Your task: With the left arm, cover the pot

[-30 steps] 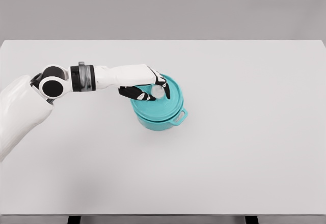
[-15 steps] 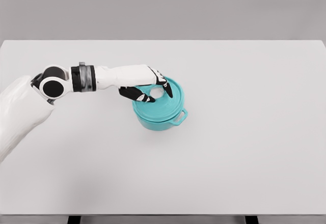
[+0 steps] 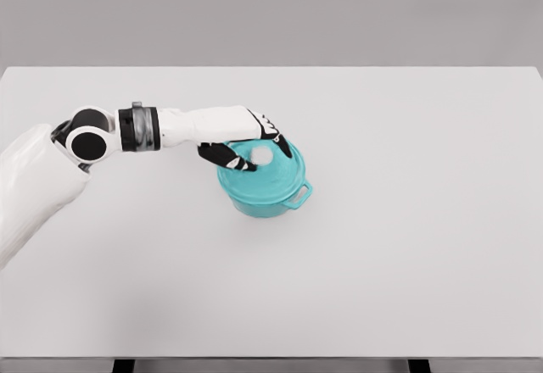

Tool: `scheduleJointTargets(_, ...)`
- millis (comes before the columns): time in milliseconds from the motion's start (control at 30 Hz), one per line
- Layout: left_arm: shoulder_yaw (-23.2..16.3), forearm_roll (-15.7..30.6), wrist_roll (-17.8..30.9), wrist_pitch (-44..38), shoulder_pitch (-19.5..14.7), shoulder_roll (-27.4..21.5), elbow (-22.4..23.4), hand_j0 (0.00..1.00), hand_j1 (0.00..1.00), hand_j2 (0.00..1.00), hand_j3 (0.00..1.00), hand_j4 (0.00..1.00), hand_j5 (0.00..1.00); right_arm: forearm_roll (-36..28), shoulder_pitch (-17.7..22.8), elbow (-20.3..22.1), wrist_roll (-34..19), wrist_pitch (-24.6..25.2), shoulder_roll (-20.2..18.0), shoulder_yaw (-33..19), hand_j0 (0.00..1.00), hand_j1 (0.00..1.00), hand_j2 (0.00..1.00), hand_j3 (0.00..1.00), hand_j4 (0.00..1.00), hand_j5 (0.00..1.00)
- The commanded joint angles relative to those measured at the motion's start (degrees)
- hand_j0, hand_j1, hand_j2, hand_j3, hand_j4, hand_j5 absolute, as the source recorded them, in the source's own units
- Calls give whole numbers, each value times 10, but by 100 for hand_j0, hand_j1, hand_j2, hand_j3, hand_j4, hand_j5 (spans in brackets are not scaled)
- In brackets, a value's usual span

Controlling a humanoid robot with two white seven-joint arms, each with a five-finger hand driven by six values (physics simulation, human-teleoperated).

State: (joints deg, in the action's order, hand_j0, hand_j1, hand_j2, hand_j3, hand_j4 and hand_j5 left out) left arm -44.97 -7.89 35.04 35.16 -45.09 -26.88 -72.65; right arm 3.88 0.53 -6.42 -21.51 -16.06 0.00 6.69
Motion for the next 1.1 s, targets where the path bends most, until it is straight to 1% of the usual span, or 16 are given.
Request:
scheduleJointTargets(0, 1, 4, 0, -2, 0, 0, 0, 95, 95, 95, 95, 95, 95, 1, 0, 0, 0, 0, 0, 0, 100, 100, 100, 100, 100, 100)
scheduleJointTargets(33, 1, 4, 0, -2, 0, 0, 0, 99, 99, 99, 99, 99, 99, 1, 0, 0, 0, 0, 0, 0, 100, 100, 100, 100, 100, 100)
scheduleJointTargets(67, 1, 4, 0, -2, 0, 0, 0, 100, 100, 100, 100, 100, 100, 0, 0, 0, 0, 0, 0, 0, 100, 100, 100, 100, 100, 100)
scheduleJointTargets(500, 7, 12, 0, -2, 1, -8, -5, 100, 100, 100, 100, 100, 100, 1, 0, 0, 0, 0, 0, 0, 100, 100, 100, 100, 100, 100)
scheduleJointTargets(567, 4, 37, 0, -2, 1, -20, -13, 100, 100, 100, 100, 100, 100, 1, 0, 0, 0, 0, 0, 0, 100, 100, 100, 100, 100, 100)
scheduleJointTargets(667, 4, 38, 0, -2, -4, -20, -16, 100, 100, 100, 100, 100, 100, 0, 0, 0, 0, 1, 0, 0, 100, 100, 100, 100, 100, 100)
scheduleJointTargets(767, 2, 54, 0, -2, -9, -24, -17, 100, 100, 100, 100, 100, 100, 1, 0, 0, 0, 0, 0, 0, 100, 100, 100, 100, 100, 100)
scheduleJointTargets(833, 1, 82, 0, -2, -10, -59, -27, 100, 100, 100, 100, 100, 100, 1, 0, 0, 0, 0, 0, 0, 100, 100, 100, 100, 100, 100)
scheduleJointTargets(867, 1, 97, 0, -2, -9, -87, -38, 100, 100, 100, 100, 100, 100, 1, 0, 0, 0, 0, 0, 0, 100, 100, 100, 100, 100, 100)
scheduleJointTargets(900, 1, 119, 0, -2, -9, -119, -64, 100, 100, 100, 100, 100, 100, 1, 0, 0, 0, 0, 0, 0, 100, 100, 100, 100, 100, 100)
scheduleJointTargets(933, 7, 161, 0, -2, -4, -178, -107, 100, 100, 100, 100, 100, 100, 1, 0, 0, 0, 0, 0, 0, 100, 100, 100, 100, 100, 100)
scheduleJointTargets(1000, 8, 180, 0, -2, 1, -248, -156, 100, 100, 100, 100, 100, 100, 1, 0, 0, 0, 0, 0, 0, 100, 100, 100, 100, 100, 100)
scheduleJointTargets(1033, 10, 182, 0, -2, 8, -280, -158, 100, 100, 100, 100, 100, 100, 1, 0, 0, 0, 0, 0, 0, 100, 100, 100, 100, 100, 100)
scheduleJointTargets(1067, 29, 187, 0, -2, 23, -302, -158, 100, 100, 100, 100, 100, 100, 1, 0, 0, 0, 0, 0, 0, 100, 100, 100, 100, 100, 100)
